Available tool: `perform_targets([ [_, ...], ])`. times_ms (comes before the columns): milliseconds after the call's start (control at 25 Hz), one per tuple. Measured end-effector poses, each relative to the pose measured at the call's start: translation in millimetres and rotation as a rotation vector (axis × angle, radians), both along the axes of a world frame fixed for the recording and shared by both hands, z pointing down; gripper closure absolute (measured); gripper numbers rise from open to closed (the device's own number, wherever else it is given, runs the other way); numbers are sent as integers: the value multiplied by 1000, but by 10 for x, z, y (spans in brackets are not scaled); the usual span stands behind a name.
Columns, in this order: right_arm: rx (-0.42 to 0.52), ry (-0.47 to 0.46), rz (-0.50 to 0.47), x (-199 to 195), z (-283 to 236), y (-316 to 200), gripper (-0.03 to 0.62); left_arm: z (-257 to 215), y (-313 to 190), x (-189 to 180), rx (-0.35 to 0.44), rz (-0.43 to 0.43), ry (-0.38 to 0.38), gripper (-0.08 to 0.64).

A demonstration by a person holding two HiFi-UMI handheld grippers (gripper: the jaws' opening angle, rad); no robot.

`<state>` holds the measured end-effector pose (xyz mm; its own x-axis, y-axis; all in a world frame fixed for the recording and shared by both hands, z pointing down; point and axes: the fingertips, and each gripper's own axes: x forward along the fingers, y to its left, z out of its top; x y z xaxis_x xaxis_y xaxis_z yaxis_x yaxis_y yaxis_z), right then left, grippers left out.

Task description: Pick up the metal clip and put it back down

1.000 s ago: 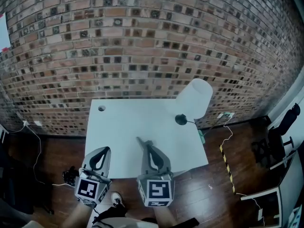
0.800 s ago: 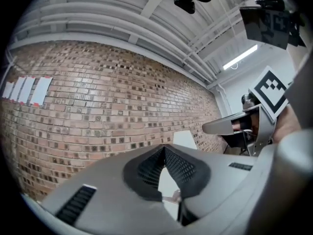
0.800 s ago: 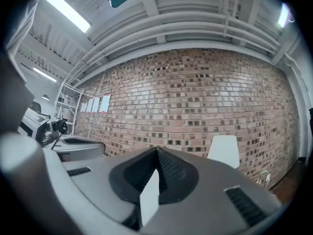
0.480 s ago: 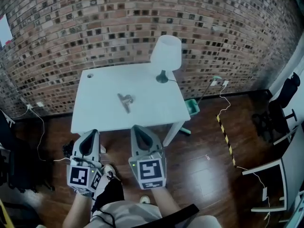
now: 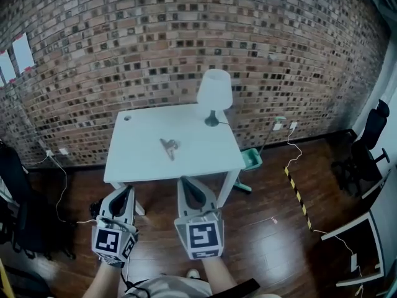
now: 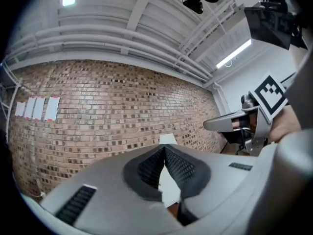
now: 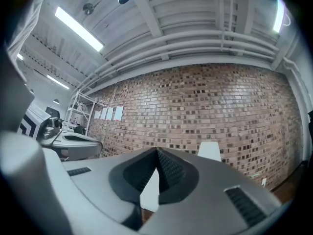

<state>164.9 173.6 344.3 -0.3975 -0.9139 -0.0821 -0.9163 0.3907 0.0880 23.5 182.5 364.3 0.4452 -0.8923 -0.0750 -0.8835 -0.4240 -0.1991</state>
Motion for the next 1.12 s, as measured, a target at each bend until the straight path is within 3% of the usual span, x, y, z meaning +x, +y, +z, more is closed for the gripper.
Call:
perform_targets([
  [280,7,-39,5,-253,-185,185,614,-196,113,-230,38,13,6,565],
  [600,-13,31,-12,-611,-86,293,614,-170,141,-383,28,35,7,565],
  [1120,-2,28,-12,-663,-84,243,614,-127,124,-386,18,52,3,565],
])
